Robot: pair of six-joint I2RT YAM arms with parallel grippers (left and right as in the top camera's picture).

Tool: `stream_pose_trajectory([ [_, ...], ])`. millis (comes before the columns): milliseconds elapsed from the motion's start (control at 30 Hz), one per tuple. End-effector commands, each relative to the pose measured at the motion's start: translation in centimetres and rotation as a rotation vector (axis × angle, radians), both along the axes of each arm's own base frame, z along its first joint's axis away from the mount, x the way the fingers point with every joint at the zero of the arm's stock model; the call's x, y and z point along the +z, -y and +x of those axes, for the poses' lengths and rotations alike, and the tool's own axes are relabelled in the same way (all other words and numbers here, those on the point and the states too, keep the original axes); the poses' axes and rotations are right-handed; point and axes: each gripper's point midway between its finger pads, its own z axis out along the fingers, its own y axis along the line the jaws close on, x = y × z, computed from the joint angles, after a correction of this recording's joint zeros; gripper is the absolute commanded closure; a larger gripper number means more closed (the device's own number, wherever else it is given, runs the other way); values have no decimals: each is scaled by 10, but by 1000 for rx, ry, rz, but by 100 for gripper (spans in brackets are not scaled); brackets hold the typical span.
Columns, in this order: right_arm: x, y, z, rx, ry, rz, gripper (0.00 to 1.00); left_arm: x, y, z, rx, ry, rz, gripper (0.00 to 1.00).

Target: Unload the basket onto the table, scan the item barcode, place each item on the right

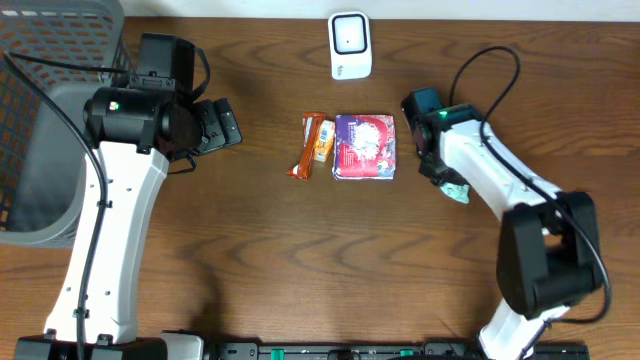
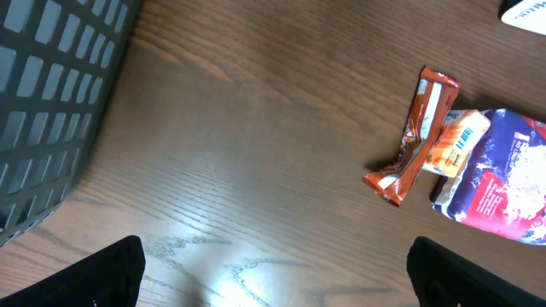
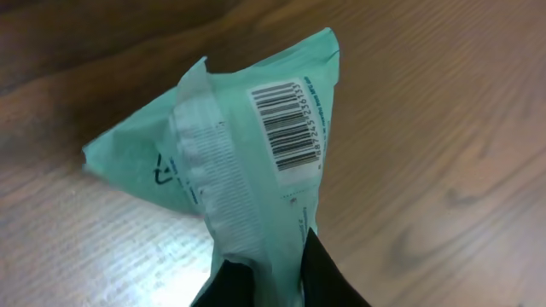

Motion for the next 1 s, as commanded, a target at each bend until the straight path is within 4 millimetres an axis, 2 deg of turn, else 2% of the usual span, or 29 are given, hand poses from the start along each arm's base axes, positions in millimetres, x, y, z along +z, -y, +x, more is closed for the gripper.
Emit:
stream_pose_trajectory([
  [0,-8,-8,-1,10,-9,-3,83,3,-3,-2,2,7,10,2],
  [100,1,-8,1,20,-7,-2,56,3,-3,-2,2,7,10,2],
  [133,6,-8,3,35,-12,-3,52,3,-3,-2,2,7,10,2],
  [300,41,-13,14,102,-31,-3,51,3,-3,-2,2,7,10,2],
  [400,50,-23,16,157,-57,46,58,3,-3,-2,2,7,10,2],
  [533,40,-39,10,235,-121,130,55,3,-3,-2,2,7,10,2],
  [767,13,-29,-15,226,-207,95,55,3,-3,-2,2,7,10,2],
  [967,-3,-23,-14,185,-155,44,58,3,-3,-2,2,7,10,2],
])
